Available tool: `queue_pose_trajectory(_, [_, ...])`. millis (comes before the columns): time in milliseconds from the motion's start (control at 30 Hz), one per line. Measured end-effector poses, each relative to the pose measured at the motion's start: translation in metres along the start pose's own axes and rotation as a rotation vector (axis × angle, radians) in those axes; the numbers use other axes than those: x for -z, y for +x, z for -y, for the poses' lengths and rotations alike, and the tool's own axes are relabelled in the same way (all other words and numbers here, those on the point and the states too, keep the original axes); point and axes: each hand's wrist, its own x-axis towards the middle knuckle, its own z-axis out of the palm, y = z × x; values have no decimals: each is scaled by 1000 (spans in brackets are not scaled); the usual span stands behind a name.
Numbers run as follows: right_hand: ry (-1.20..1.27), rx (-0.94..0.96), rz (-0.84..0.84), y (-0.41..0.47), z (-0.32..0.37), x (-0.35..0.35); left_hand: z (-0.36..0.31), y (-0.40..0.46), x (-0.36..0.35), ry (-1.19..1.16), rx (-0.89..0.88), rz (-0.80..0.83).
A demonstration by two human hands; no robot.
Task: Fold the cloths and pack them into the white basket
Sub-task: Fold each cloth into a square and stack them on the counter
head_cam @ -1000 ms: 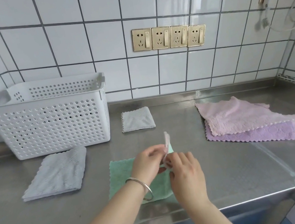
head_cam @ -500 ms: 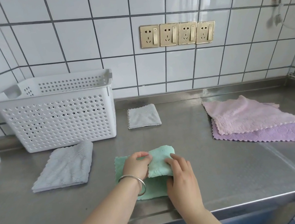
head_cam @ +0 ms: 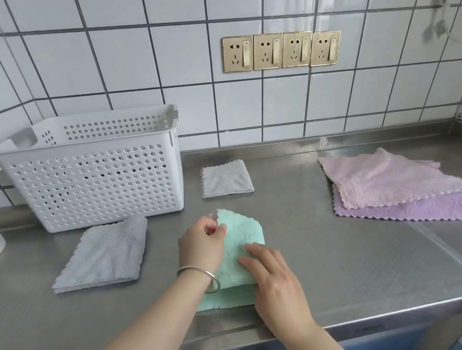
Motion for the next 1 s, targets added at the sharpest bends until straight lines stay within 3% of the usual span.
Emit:
queue_pose_trajectory(100, [-26,-23,102,3,1,-3,4,4,16,169,-131,-73])
queue_pose_trajectory(267, [-87,-119,311,2,2,-11,19,18,32,230,-5,6])
queue_pose_trajectory(433, [-91,-138,347,-1,4,-15,40,18,34,284,134,88])
queue_pose_trajectory(567, [-8,-139,338,-1,2,-14,40,17,36,157,192,48])
queue_pose_trajectory(733, [64,-193,490,2,2,-5,49,7,36,138,175,50])
queue_pose_trajectory(900, [80,-220,513,3,3,-4,50,4,37,197,83,45])
queue_pose_trajectory(1000, [100,-125,514,1,4,2,56,-3,40,310,25,7])
